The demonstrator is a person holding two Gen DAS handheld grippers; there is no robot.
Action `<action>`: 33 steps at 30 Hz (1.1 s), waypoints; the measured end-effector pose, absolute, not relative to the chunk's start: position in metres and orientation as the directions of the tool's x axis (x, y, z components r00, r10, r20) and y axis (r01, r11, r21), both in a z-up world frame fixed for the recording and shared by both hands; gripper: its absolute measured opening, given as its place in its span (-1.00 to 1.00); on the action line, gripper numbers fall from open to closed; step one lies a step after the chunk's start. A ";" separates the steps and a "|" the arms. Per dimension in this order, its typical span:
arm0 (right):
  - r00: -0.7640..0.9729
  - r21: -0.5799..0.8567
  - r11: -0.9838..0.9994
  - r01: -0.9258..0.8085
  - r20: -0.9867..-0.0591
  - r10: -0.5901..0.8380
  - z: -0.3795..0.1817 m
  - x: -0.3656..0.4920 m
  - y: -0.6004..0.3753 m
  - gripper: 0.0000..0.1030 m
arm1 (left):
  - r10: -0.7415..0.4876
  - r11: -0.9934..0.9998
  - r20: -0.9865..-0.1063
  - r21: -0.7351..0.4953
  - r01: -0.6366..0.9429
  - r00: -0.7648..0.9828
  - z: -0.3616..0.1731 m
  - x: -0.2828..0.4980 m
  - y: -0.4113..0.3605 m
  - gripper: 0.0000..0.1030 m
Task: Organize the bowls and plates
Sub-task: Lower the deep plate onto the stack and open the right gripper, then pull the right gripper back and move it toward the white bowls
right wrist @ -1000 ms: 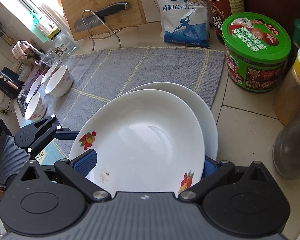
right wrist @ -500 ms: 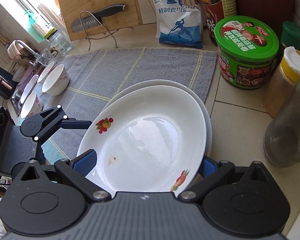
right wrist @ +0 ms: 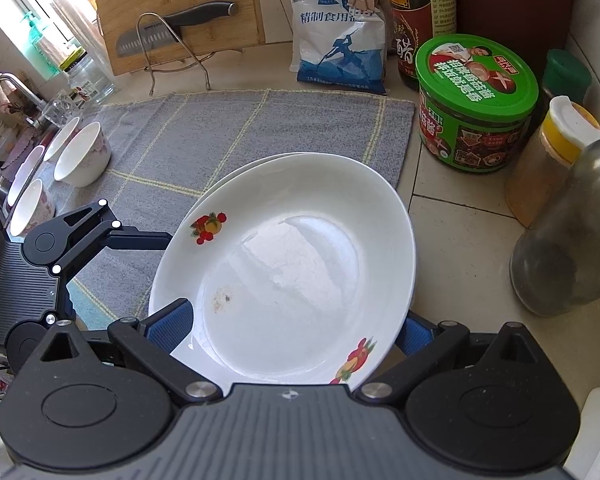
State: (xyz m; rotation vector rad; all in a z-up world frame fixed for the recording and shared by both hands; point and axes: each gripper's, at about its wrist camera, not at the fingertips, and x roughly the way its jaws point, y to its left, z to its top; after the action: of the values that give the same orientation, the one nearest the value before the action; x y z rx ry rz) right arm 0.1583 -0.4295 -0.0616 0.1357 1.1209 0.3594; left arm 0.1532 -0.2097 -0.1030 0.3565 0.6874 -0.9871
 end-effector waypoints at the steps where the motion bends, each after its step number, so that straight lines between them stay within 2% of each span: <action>1: 0.386 0.280 0.937 -0.209 -0.857 0.342 -0.062 0.158 -0.429 1.00 | -0.643 0.517 -0.673 -0.029 0.855 0.365 -0.103 0.153 -0.209 0.94; 9: 0.389 0.217 0.965 -0.144 -0.884 0.257 -0.064 0.157 -0.427 1.00 | -0.652 0.503 -0.666 -0.021 0.864 0.363 -0.103 0.150 -0.205 0.95; 15: 0.438 0.180 0.973 -0.147 -0.870 0.227 -0.053 0.149 -0.420 1.00 | -0.660 0.512 -0.648 -0.016 0.859 0.381 -0.098 0.147 -0.192 0.95; 25: 0.636 0.031 0.983 -0.180 -0.759 0.140 -0.030 0.137 -0.346 1.00 | -0.617 0.649 -0.587 -0.002 0.761 0.525 -0.078 0.125 -0.136 0.98; 33: 0.721 -0.030 0.979 -0.202 -0.681 0.128 -0.029 0.133 -0.264 1.00 | -0.477 0.807 -0.581 0.008 0.591 0.659 -0.077 0.102 -0.068 0.98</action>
State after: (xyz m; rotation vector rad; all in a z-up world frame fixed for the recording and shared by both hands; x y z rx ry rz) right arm 0.1327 -0.2636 -0.0287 -0.1043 0.7435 0.1830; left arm 0.1017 -0.0678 -0.0774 0.2035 0.5969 -0.6089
